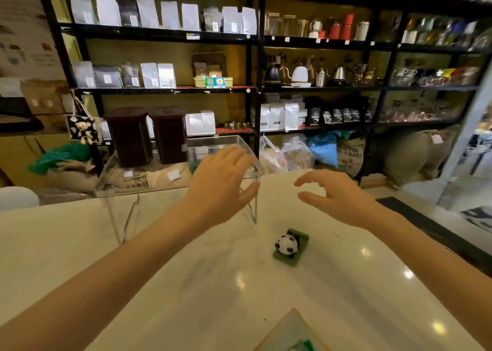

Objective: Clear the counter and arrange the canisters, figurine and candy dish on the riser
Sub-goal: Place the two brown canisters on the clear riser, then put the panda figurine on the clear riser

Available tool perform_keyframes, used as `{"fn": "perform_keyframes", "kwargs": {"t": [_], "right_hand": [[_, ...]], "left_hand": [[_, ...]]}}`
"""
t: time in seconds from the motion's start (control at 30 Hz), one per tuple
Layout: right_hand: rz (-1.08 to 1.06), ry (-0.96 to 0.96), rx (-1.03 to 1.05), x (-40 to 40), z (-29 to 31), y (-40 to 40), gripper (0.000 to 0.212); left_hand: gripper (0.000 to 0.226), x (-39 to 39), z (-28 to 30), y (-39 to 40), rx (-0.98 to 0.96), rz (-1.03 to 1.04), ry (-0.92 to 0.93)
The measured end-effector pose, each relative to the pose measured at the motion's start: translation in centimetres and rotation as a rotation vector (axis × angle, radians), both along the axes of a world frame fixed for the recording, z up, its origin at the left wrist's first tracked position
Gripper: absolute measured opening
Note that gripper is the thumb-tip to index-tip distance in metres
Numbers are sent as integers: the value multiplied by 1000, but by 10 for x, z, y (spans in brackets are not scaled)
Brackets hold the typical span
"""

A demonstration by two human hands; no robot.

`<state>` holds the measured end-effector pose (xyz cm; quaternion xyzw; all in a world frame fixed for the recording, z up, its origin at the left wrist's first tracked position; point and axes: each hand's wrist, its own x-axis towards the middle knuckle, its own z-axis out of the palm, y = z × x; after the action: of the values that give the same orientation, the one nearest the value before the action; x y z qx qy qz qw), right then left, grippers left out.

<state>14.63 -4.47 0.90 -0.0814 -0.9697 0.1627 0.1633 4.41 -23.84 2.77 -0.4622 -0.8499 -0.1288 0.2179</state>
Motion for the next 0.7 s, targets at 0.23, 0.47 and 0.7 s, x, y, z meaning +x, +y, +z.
{"fn": "perform_keyframes", "kwargs": {"t": [0.23, 0.47, 0.7], "right_hand": [[-112, -148, -22, 24, -58, 21, 34], [-148, -225, -100, 19, -92, 13, 42], [-121, -176, -133, 15, -94, 6, 28]], "left_hand": [[57, 40, -55, 29, -178, -26, -261], [51, 44, -96, 49, -214, 79, -503], [33, 43, -107, 57, -41, 90, -576]]}}
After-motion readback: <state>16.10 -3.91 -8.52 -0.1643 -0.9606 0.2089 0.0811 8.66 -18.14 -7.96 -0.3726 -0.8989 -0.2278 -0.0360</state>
